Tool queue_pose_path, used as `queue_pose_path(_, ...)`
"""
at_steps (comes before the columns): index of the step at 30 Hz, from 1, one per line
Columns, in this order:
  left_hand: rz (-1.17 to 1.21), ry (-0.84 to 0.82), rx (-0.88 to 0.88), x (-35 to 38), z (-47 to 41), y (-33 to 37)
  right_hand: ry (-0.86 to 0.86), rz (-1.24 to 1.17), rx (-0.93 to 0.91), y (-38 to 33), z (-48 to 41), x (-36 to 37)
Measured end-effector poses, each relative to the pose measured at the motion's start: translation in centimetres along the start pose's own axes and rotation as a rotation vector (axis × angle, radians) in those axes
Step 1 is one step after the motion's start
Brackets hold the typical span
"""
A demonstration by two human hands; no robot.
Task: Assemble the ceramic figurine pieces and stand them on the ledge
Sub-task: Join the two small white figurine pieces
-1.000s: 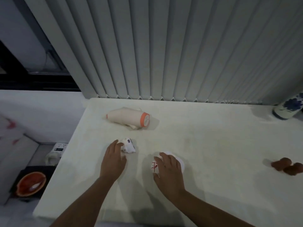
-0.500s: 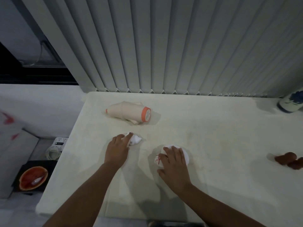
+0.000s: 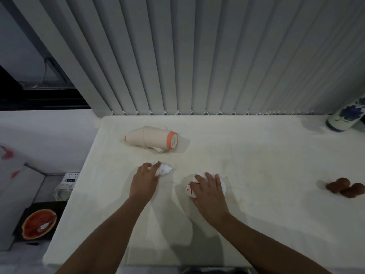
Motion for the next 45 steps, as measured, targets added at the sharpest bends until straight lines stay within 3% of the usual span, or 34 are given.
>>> queue_pose_path(11, 0.089, 0.017, 0.168, 0.9, -1.9, 5.9, 0.191, -0.095, -0.045, 4.1, -1.1, -1.4)
queue_pose_path(16, 0.126, -0.009, 0.18, 1.5, -3.9, 10.8, 0.215, -0.124, 0.111, 8.9, -0.3, -3.0)
queue_pose_path(22, 0.125, -0.113, 0.243, 3.8, -5.5, 18.3, 0.169, -0.18, 0.262, 15.9, 1.1, -5.4)
queue_pose_path(27, 0.087, -0.19, 0.313, 6.1, -6.1, 24.8, 0.135, -0.159, 0.302, 21.4, 3.1, -6.3)
queue_pose_path(32, 0.103, -0.192, 0.276, 8.0, -6.6, 30.0, 0.116, -0.121, 0.316, 25.7, 4.9, -6.8)
queue_pose_path(45, 0.078, -0.243, 0.24, 12.3, -7.6, 36.9, -0.13, -0.257, 0.333, 32.4, 6.1, -6.9)
Point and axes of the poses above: each hand's wrist, its own z-axis away from the middle knuckle, its own x-axis out of the palm, y = z × x, the point moved 3 cm from there along -z, towards the middle knuckle, and after that the axes turned 2 degrees about y, right-handed, at the moved point
